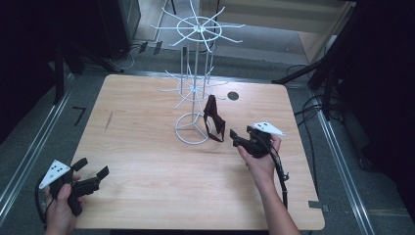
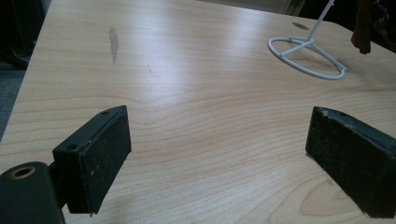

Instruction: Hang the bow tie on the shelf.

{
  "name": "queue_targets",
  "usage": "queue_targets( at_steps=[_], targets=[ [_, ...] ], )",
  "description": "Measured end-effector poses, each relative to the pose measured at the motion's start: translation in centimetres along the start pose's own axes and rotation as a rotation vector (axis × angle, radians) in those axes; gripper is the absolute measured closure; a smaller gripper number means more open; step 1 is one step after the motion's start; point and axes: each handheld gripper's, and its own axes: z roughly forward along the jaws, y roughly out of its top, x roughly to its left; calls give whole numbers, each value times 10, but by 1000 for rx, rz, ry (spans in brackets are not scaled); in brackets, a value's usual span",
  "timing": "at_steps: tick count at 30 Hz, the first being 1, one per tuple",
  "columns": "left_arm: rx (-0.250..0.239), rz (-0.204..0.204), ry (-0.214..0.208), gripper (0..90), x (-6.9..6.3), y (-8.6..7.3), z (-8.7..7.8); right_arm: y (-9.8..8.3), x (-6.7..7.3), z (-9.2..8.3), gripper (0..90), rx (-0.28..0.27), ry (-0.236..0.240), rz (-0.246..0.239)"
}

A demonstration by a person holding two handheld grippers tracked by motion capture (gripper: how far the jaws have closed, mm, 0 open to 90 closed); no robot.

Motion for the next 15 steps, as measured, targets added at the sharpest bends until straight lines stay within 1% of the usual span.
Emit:
queue_targets(
  at_steps=[3, 5, 6, 7, 10, 15],
  targets=[
    [1, 1, 2, 73, 0, 0, 0, -4, -8, -5, 222, -2, -26, -3],
    [1, 2, 4, 73, 0, 0, 0, -7, -13, -8, 205, 0, -25, 6],
    [1, 2, 4, 73, 0, 0, 0, -7, -13, -8, 205, 0, -25, 6],
    [-1, 1, 5, 73, -1, 0, 0, -11, -19, -11, 194, -2, -23, 15],
    [1, 2, 7, 73, -1, 0, 0, -16, -26, -16, 194, -7, -31, 24],
    [0, 1, 7, 73, -1, 0, 0, -23, -34, -24, 190, -5, -38, 26]
  ],
)
